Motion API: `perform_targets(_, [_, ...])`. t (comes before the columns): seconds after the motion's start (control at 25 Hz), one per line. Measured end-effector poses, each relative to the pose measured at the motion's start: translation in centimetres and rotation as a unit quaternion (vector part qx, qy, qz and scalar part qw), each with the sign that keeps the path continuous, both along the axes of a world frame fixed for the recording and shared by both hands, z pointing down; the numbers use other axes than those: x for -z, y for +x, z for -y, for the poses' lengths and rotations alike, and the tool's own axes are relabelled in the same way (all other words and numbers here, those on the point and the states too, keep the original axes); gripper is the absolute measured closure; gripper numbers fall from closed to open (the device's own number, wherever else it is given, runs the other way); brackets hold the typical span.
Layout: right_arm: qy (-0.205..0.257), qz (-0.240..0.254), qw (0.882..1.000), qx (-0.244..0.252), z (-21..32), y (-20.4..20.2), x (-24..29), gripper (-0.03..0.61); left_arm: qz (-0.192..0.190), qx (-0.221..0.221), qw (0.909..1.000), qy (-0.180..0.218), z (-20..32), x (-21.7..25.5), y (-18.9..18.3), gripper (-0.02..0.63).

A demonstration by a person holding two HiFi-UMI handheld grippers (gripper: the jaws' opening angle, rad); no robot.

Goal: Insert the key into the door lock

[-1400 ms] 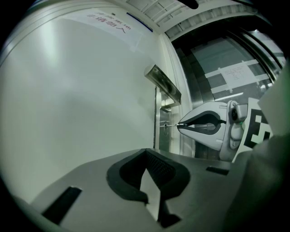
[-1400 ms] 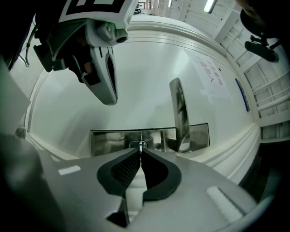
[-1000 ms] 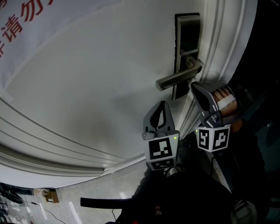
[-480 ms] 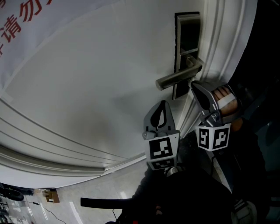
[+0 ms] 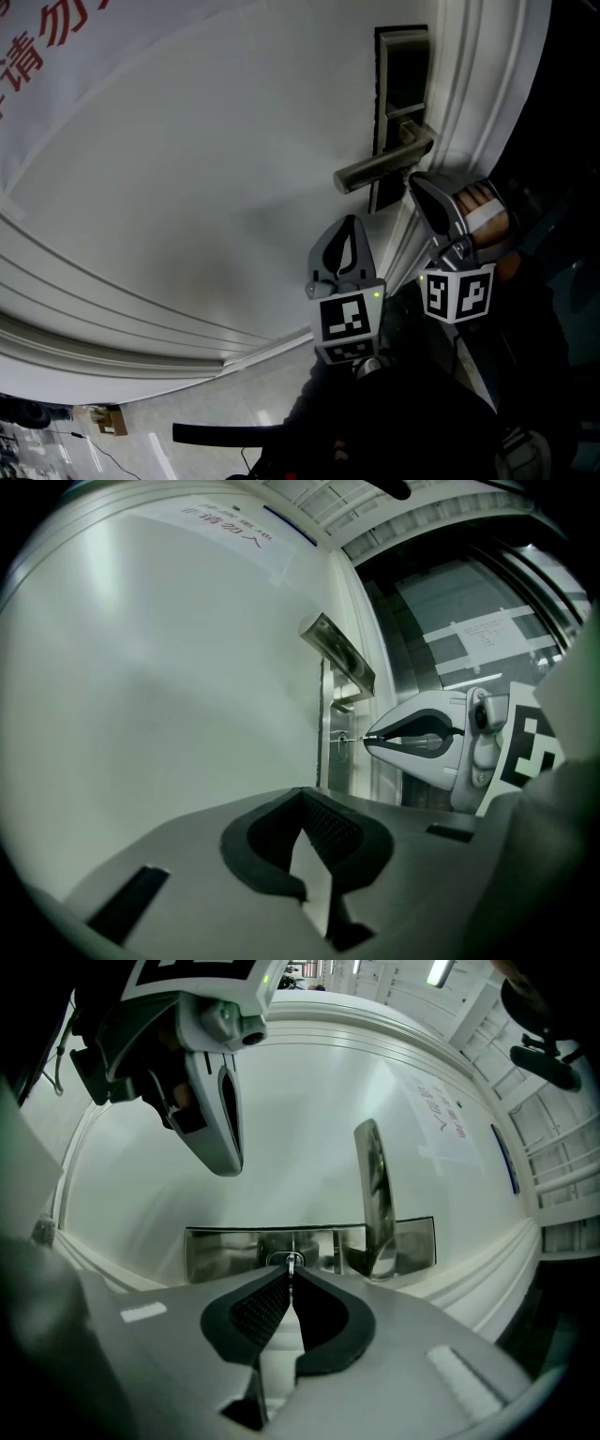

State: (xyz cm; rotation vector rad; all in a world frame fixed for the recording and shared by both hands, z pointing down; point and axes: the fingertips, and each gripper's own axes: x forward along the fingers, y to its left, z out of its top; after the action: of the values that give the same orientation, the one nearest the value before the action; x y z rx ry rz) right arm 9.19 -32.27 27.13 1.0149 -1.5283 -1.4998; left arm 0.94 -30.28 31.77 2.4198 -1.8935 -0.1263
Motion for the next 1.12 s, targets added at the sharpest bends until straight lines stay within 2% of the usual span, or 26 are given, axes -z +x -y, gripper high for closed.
perform_targets(0.12, [0.0,0.0,1.0,0.001,0.0,0.0,0.02,0.566,0.007,0.002,1.0,-0.005,0.03,-0.06,-0.04,0.612])
perform_targets(0.44, [-0.002,-0.004,1.0,-0.001,0.13,-0.02,0.03,0.566,-0.009,-0.003,0.9999,0.005,0.11,0.21,0.2,0.612])
perform_targets(0.64, [-0.003,-0.004,1.0,-0.001,0.17,-0.03,0.03,0.566,0.02,0.004,0.9998,-0.006,0.11,-0.17,-0.38,0.612])
perform_targets(0.84, [-0.003,-0.005,1.0,0.0,0.16,-0.06,0.02,0.566,-0.007,0.0,1.0,-0.002,0.19,-0.1,-0.04,0.612])
perform_targets(1.12, [-0.003,-0.007,1.0,0.001,0.18,-0.09,0.01,0.566,-0.004,-0.002,1.0,0.001,0.22,0.1,0.03,0.612])
